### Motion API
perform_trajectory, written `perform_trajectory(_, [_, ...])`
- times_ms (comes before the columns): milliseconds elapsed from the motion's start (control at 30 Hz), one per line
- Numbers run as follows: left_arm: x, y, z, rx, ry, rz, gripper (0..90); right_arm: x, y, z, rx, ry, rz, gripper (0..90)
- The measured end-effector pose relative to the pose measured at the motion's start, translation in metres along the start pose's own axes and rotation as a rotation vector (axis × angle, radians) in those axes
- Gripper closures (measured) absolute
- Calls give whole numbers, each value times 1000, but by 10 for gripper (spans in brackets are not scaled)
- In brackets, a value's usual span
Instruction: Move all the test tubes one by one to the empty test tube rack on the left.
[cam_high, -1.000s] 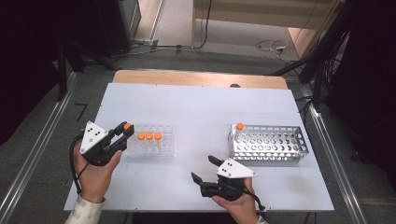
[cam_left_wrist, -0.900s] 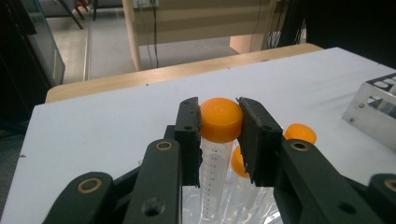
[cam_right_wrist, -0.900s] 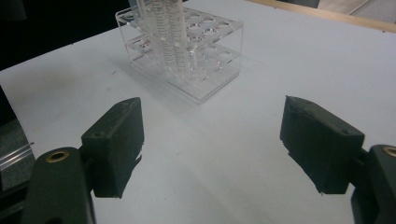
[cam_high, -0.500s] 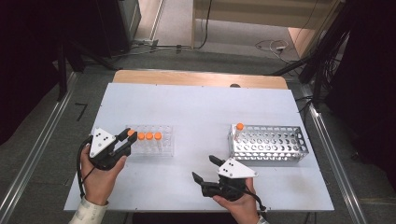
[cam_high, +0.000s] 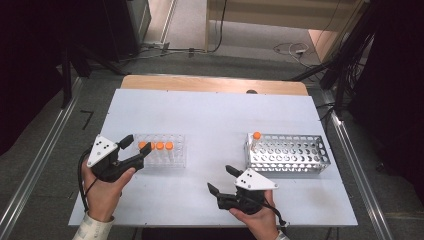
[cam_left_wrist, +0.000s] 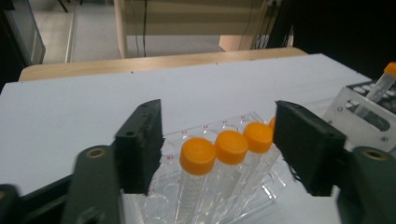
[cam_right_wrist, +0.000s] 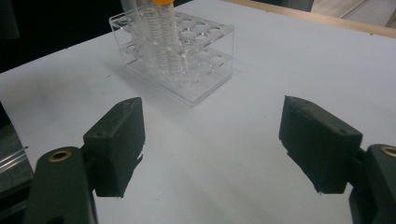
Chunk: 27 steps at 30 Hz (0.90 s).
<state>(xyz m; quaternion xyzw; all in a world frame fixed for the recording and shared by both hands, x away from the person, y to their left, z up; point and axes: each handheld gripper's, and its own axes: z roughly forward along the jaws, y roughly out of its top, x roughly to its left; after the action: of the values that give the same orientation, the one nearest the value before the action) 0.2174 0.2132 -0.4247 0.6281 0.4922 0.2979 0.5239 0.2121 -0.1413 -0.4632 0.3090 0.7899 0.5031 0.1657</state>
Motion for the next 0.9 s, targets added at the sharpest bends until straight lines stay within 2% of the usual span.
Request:
perform_trajectory(33, [-1, 1, -1, -11, 7, -1, 248, -1, 0, 0, -2, -4, -1, 214])
perform_trajectory(100, [-4, 2, -1, -21, -6, -12, 210, -5, 1, -2, -7, -13, 6, 216])
perform_trajectory(300, [-10, 2, 0, -14, -34, -11, 194, -18, 4, -8, -29, -61, 20, 221])
perform_trajectory(500, [-13, 2, 0, -16, -31, -3, 187, -36, 6, -14, -41, -116, 47, 229])
perform_trajectory(767, [-14, 1, 0, -18, -31, -4, 184, -67, 7, -22, -61, -236, 80, 251])
perform_trajectory(900, [-13, 1, 0, -29, -17, -4, 189, -84, 8, -22, -63, -295, 107, 272])
